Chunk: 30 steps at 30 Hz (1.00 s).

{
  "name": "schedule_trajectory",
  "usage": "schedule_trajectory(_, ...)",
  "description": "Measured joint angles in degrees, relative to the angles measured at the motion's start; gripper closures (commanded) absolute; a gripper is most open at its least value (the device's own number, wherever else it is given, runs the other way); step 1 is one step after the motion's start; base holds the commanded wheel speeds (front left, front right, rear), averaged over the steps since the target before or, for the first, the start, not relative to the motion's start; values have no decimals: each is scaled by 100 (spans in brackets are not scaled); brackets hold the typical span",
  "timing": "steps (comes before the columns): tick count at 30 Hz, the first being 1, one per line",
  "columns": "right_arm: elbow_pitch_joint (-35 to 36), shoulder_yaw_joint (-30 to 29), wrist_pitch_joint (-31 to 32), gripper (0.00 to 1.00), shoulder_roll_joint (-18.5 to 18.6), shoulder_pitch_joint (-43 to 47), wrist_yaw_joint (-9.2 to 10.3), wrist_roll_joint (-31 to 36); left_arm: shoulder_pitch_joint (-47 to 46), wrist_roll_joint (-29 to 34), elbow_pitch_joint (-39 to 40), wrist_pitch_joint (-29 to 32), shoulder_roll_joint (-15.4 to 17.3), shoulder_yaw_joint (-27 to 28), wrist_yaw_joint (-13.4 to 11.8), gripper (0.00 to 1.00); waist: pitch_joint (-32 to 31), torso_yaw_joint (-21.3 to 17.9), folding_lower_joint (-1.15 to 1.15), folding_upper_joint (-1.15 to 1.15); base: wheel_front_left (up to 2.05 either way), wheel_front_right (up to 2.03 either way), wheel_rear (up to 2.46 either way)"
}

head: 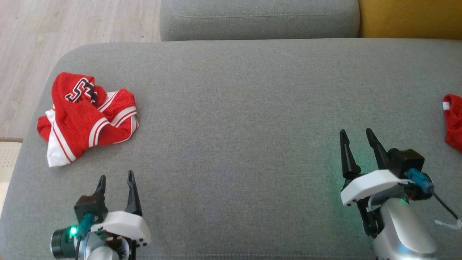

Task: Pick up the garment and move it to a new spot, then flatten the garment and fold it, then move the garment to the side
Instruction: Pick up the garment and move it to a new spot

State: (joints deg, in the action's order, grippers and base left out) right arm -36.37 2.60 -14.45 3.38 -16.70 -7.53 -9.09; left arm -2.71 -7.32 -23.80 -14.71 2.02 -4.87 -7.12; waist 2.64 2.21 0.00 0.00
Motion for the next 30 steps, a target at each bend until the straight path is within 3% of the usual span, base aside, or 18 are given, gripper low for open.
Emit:
schedule_trajectory(5,15,2,0,0,0,0,0,1,7,-9,12,1,1,-7,0,0,49,29,0,0,0,0,0)
schedule_trajectory(12,40,147,0,0,0,-3,0,-103,-75,-90,40,1,0,-24,7,0,163,423,0,0,0,0,0)
schedule_trajectory(30,19,478,0,0,-4,-47,0,-201,-65,-91,92,1,0,576,-14,0,307,2471,0,0,0,0,0)
